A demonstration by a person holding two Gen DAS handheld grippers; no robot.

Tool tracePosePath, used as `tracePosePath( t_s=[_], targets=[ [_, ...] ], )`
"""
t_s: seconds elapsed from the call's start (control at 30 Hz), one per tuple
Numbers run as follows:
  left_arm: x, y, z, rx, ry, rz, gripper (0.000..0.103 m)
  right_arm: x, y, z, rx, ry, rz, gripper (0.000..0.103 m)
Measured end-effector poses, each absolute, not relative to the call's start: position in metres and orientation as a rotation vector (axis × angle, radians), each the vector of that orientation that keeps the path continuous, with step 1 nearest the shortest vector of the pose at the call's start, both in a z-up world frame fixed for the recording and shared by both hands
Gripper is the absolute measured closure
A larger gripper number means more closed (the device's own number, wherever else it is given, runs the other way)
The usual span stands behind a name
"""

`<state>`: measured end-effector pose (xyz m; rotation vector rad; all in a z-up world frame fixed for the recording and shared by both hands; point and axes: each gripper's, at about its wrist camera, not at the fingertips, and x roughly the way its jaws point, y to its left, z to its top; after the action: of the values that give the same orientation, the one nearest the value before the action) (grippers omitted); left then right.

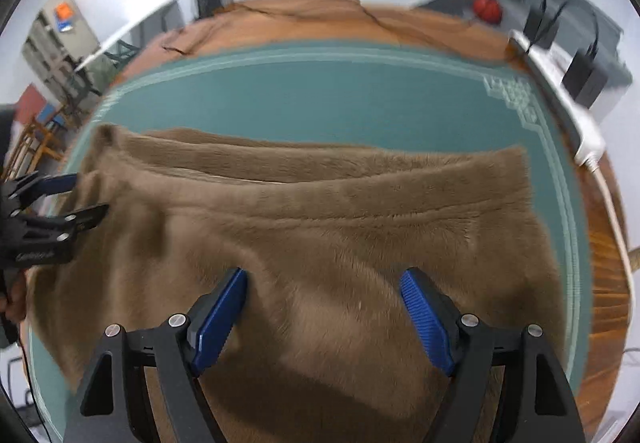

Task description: Fold clothes

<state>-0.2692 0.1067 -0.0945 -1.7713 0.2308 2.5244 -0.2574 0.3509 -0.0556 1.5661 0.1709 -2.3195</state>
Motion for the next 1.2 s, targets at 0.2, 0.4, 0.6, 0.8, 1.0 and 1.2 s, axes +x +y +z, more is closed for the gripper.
tracePosePath(
  t_s=[0.2,0.4,0.6,0.8,1.0,1.2],
  targets=[
    [-0.271,0.092,-0.11,-1.744,0.119,2.563,0.0,-0.277,0.348,-0.067,1.547,0.204,-2.4,0.021],
    [-0.265,0.093,-0.112,-1.701,0.144,2.584,0.0,-0.271,0.345,-0.07,1.492,0.231,-2.437,0.018],
    [-0.25,0.088,-0.09,-1.7,0.137,2.601,0.0,-0.249,0.353,-0.049,1.482,0.194,-2.411,0.017],
    [-0.203,0.088,-0.057,-1.618,0.055,2.608,0.0,-0.17,0.378,-0.015,1.374,0.117,-2.446,0.017],
    [-0.153,0.107,-0.063,-1.636,0.072,2.537,0.0,-0.076,0.369,-0.012,1.311,0.275,-2.417,0.017],
    [-0.147,0.126,-0.092,-1.654,0.207,2.561,0.0,-0.07,0.364,-0.048,1.385,0.287,-2.343,0.013]
  ],
)
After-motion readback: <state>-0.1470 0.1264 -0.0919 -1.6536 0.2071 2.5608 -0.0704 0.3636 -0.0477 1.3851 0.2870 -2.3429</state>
